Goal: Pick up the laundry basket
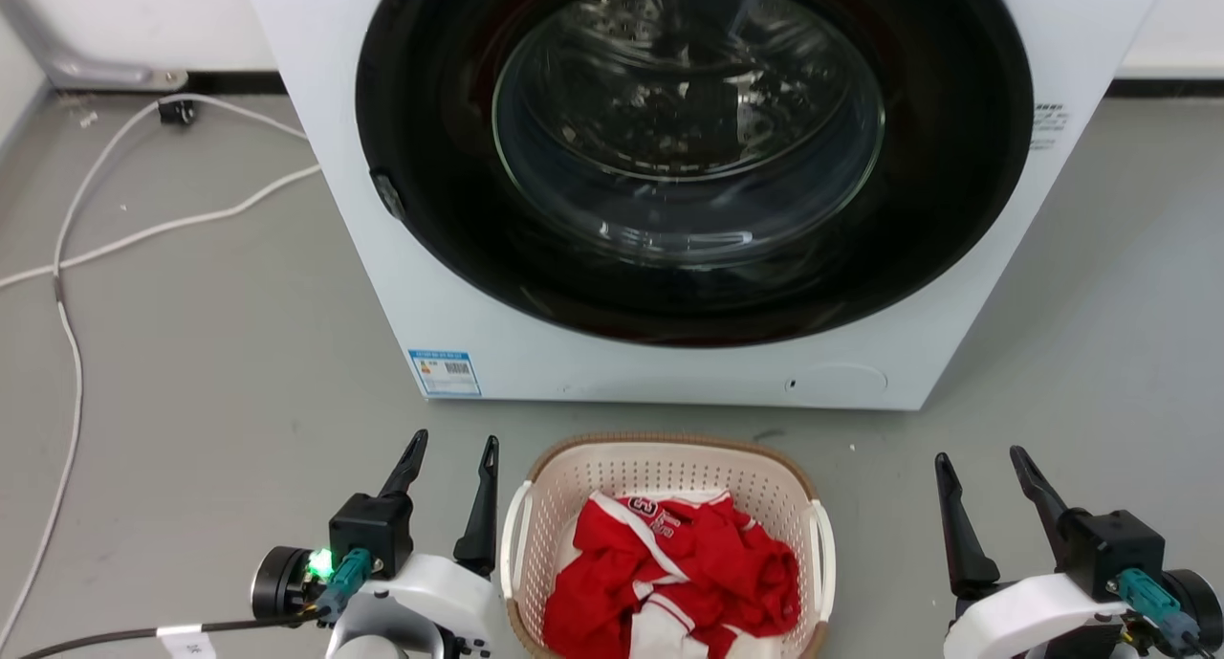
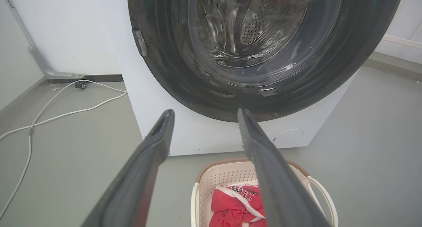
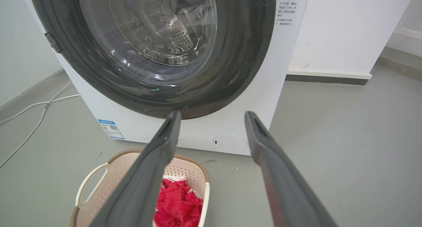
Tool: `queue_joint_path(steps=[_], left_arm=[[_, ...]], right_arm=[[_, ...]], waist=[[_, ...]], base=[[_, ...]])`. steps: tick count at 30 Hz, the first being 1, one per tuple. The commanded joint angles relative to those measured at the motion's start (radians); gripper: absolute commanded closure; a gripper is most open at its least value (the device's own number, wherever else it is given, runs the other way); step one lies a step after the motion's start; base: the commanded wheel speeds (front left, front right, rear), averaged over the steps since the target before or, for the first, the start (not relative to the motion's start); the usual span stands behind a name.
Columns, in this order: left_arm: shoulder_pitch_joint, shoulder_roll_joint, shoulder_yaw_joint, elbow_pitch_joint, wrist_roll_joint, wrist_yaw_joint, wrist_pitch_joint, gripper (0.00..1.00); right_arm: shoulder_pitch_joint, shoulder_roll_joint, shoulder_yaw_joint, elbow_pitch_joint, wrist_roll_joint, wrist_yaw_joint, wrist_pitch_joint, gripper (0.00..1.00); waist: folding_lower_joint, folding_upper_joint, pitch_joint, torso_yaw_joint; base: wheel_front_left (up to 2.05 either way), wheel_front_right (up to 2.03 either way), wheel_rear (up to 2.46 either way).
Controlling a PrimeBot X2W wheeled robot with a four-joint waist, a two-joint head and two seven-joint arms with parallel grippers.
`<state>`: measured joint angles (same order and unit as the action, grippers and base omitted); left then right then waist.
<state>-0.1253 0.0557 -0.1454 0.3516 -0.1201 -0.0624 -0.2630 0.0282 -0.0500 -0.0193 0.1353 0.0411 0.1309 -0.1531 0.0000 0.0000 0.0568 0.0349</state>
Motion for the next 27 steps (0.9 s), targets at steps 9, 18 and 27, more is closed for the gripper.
queue_joint_path(steps=[9, 18, 27], left_arm=[[-0.09, 0.008, 0.003, 0.115, -0.034, -0.034, -0.003, 0.0], [-0.229, 0.031, 0.0, 0.274, -0.08, -0.06, -0.002, 0.0], [-0.416, 0.058, -0.046, 0.491, -0.17, -0.068, 0.015, 0.0]], right_arm=[[-0.061, -0.001, 0.008, 0.057, -0.011, 0.0, 0.012, 0.0], [-0.168, 0.0, 0.026, 0.141, -0.004, 0.0, 0.002, 0.0], [-0.318, 0.0, 0.053, 0.311, 0.007, 0.0, 0.0, 0.0]], waist=[[0.0, 0.0, 0.154, -0.016], [0.0, 0.0, 0.327, -0.028], [0.0, 0.0, 0.491, -0.032]], base=[[0.0, 0.0, 0.0], [0.0, 0.0, 0.0], [0.0, 0.0, 0.0]])
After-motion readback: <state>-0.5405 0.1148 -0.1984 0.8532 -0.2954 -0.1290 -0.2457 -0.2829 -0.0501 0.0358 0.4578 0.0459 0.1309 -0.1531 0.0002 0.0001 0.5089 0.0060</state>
